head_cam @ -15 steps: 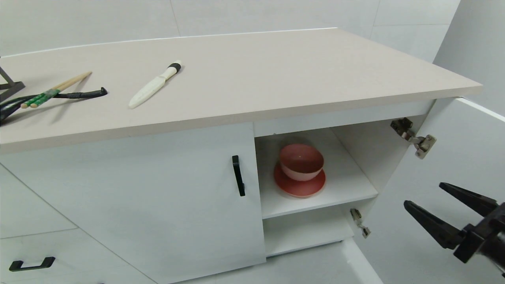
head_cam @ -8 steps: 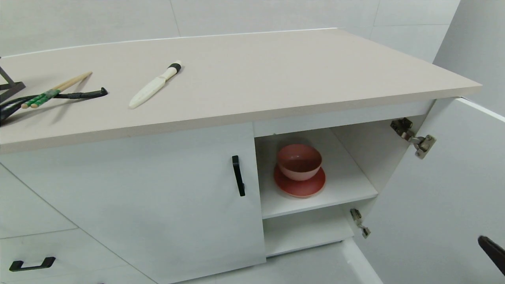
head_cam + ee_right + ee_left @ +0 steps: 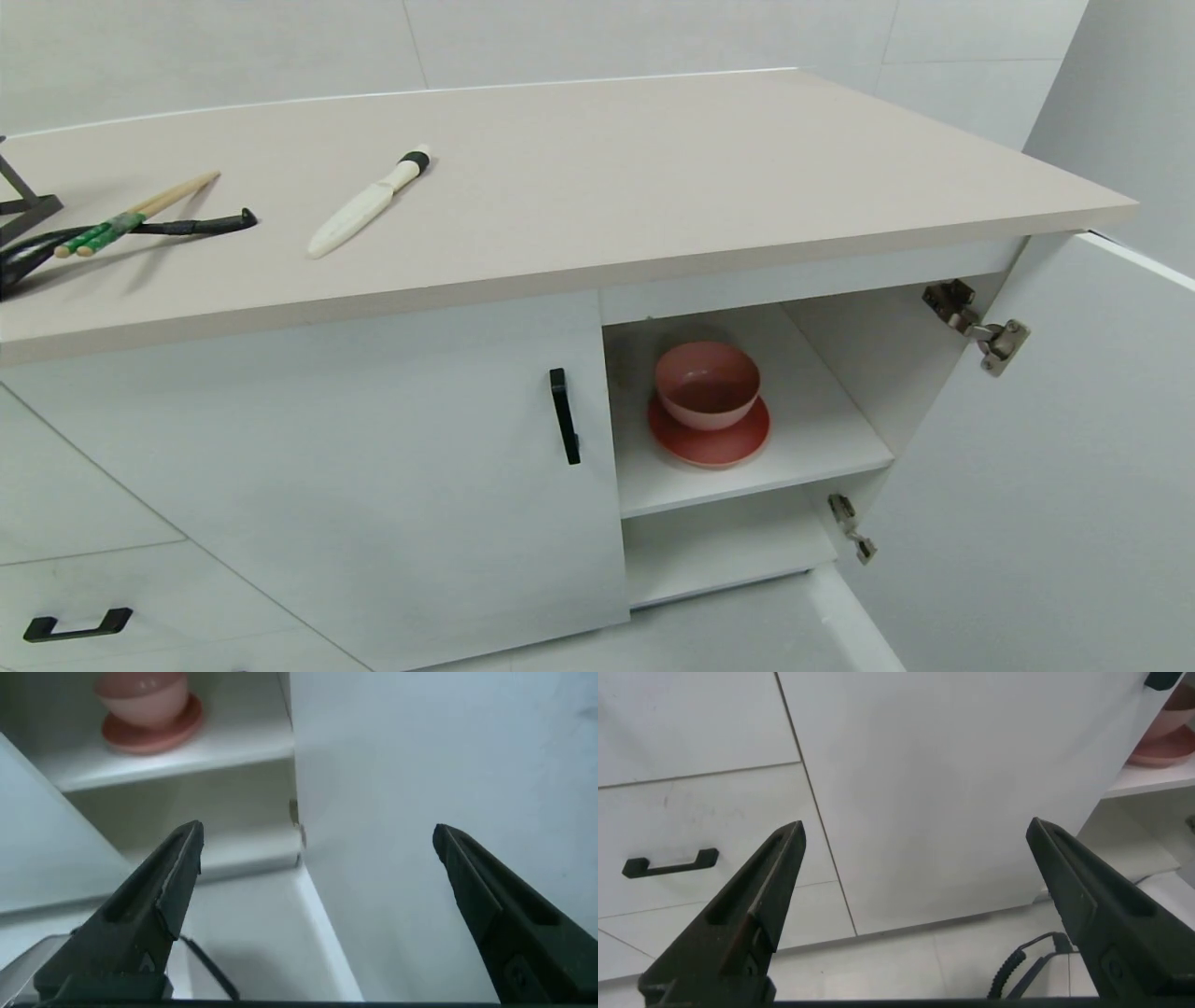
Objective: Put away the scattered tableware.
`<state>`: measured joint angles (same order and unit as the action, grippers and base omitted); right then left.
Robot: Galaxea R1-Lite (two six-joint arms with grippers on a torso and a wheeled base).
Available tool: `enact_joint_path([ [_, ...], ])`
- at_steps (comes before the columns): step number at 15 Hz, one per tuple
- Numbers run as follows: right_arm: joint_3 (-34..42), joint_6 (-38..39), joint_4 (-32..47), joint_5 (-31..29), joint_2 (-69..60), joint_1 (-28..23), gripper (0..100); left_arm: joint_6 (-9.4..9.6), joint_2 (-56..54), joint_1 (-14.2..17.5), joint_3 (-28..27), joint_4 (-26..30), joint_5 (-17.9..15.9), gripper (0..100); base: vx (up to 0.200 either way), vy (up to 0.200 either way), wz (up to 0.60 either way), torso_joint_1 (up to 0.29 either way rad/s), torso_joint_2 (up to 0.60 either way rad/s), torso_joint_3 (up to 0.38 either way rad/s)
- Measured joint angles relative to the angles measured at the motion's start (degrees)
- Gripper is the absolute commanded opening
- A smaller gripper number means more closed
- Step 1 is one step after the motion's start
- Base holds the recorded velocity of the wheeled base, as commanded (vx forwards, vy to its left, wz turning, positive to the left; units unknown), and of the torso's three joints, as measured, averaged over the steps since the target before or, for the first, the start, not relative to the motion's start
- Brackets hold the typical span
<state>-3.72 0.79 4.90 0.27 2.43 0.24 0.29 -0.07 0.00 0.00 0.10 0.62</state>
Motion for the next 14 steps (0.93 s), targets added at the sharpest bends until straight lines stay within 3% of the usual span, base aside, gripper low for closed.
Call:
enact_joint_path([
  [2,0.1,-0.1,0.0,-0.1,-1.6,-0.1,100,0.04,0.0,0.0,0.0,0.0,0.0,100,0.0,0.0,0.0,0.0,0.0,0.0],
  [8,1.6,-4.0,-3.8,-3.9,-2.5,-0.4,100,-0.43,0.0,0.0,0.0,-0.1,0.1,100,-0.2,0.0,0.0,0.006,0.0,0.002],
  [14,3.2,-2.8,-4.9,-2.1,-2.6,-0.5,100,-1.18,0.0,0.0,0.0,-0.1,0.5,100,-0.2,0.0,0.0,-0.001,0.0,0.007],
])
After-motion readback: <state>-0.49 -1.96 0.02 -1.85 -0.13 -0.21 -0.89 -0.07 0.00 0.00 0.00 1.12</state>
